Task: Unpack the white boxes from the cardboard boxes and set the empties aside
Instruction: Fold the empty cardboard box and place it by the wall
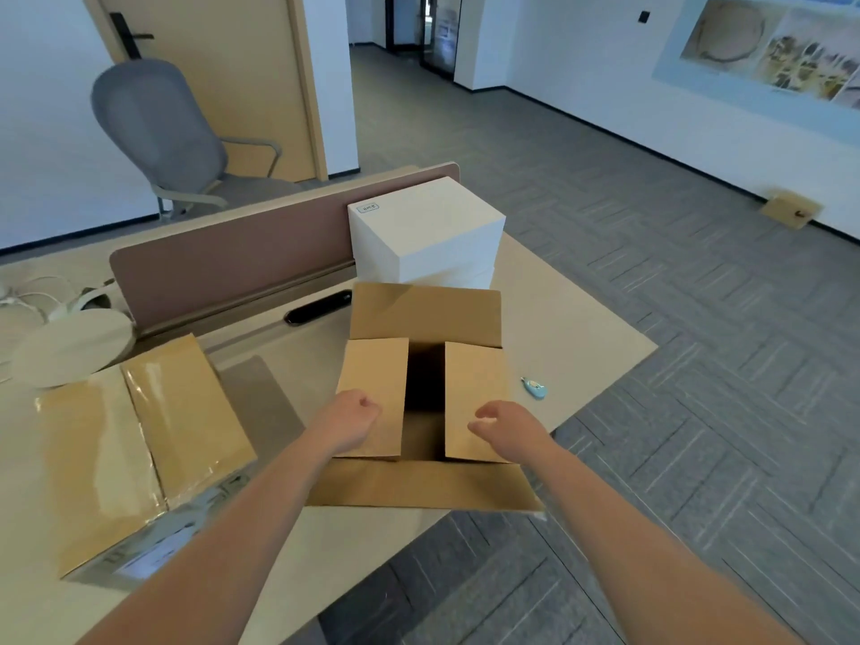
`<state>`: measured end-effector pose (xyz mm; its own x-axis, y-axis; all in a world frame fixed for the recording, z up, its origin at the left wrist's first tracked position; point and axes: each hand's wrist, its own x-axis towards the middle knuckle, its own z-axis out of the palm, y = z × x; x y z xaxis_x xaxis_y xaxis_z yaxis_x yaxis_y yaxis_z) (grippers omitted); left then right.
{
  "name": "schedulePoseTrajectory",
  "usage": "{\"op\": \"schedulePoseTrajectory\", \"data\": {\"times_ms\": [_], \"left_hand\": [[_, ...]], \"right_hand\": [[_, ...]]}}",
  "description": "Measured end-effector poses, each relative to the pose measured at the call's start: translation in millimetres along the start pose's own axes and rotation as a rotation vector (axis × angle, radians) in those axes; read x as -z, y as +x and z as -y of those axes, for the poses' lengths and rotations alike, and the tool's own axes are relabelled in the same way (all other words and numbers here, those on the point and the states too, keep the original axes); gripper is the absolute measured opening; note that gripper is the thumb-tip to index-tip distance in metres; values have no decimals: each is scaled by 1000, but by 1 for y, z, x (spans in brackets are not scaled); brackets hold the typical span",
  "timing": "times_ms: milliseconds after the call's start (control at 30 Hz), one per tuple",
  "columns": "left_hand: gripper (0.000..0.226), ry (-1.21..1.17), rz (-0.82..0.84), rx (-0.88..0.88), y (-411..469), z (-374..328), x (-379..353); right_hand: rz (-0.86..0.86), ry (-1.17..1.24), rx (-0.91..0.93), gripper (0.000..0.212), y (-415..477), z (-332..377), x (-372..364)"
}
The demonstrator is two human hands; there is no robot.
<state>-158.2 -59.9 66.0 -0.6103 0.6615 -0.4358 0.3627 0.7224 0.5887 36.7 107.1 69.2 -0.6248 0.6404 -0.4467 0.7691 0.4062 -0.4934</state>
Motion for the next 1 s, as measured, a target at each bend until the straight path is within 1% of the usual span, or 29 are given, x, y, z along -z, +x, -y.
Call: {"op": "schedulePoseTrajectory", "data": {"times_ms": [100,267,300,367,433,500,567,667,767,867,933,1000], "left_hand": [[22,12,-40,12,-27,-12,-11],[22,136,-126,27,-69,-27,-32],[21,143,-151,32,-76,-28,-35],[22,160,-205,34,-89,-28,-39],[26,175,-243,36,-99,-24,-39],[30,193,-256,49,-107,-20,-36],[33,202,-278,59,-111,-17,-31],[32,205,-315,66,-113,-16,-23],[27,206,-294,56,-103,-14,-14],[24,166,-334,1,-84,-15,-8],[18,142,-370,-21,-71,-19,-5],[24,154,-335,-49,-55,-19,-3]], "right_hand": [[100,-25,71,49,-25,-9,6],[284,-160,196,77,-65,-17,10],[311,-197,223,79,-70,-17,9],[320,-306,263,71,-77,-16,6],[294,-419,294,54,-80,-14,3],[270,-456,311,37,-82,-10,2],[238,-442,320,29,-79,-7,2],[113,-455,337,26,-69,-2,9],[31,-447,305,29,-52,2,16],[-38,-453,234,25,-28,8,17],[-91,-459,174,22,-15,14,15],[-144,-462,127,23,-4,19,10]]}}
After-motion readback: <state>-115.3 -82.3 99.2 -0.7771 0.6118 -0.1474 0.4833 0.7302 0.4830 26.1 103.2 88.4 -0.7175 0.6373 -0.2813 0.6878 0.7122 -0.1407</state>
